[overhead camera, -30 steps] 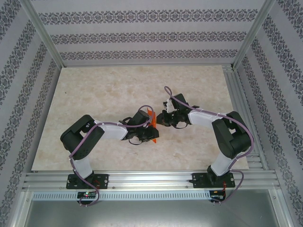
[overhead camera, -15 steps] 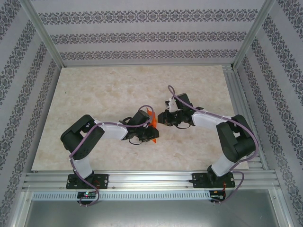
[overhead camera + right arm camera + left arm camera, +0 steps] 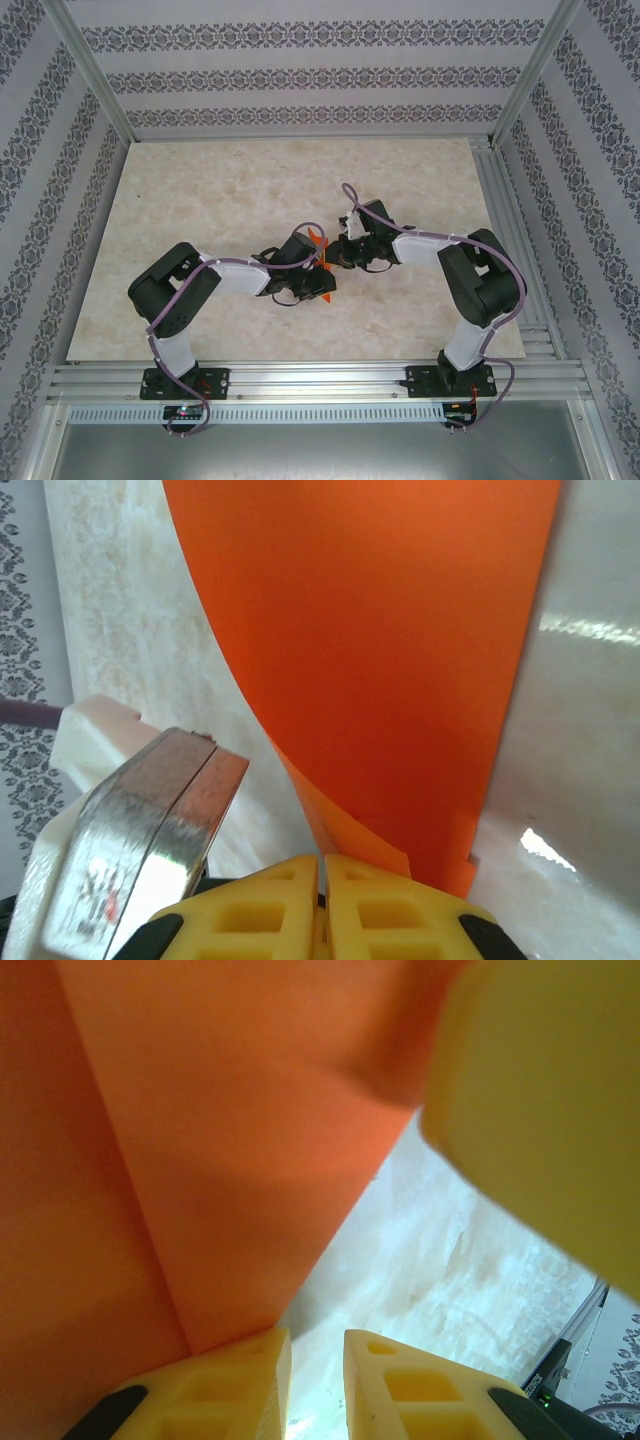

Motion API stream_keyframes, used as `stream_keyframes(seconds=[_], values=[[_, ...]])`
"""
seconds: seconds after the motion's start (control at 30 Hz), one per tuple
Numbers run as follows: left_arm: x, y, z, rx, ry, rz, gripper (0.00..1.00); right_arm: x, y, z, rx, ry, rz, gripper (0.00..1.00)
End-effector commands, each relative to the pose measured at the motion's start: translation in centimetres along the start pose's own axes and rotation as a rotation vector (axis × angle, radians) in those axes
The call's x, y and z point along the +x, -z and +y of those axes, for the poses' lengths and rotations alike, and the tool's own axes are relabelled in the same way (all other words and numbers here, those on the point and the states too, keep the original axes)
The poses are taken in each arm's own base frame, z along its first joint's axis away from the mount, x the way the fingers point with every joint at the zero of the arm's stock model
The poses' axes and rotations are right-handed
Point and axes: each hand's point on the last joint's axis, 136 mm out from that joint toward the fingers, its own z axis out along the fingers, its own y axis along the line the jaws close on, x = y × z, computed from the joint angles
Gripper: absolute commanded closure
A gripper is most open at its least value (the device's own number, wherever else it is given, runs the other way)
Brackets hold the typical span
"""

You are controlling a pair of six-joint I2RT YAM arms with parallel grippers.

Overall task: Fold a paper plane with a square sheet of paper (fold left side to right side)
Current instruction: Fourth fold the wing at the center of the table.

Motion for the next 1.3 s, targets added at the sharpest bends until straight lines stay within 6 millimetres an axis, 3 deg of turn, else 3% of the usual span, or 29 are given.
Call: stream_keyframes(seconds=[0.0,0.33,0.77,1.1,1.27], values=[[1.4,-0.9,1.8,-0.07,0.014,0.038,0.76,-1.1,-0.7,-0.2,0.027,0.026,-0.017,0.89],[1.5,-0.9,1.7,-0.069,0.011,0.04,0.76,-1.1,-2.1,-3.3,0.128,-0.008,-0.002,0.89],[1.5,-0.5,1.0,-0.053,-0.002,0.037,0.74,0.1,-2.3,-6.1,0.258,-0.019,0.043,0.89],[-0.2,2.8,-3.9,0.062,-0.077,-0.04,0.64,0.5,-2.5,-6.4,0.284,-0.013,0.057,0.89],[-1.3,4.9,-4.4,0.077,-0.083,-0.091,0.61,0.4,-2.6,-6.3,0.282,-0.012,0.056,0.9]])
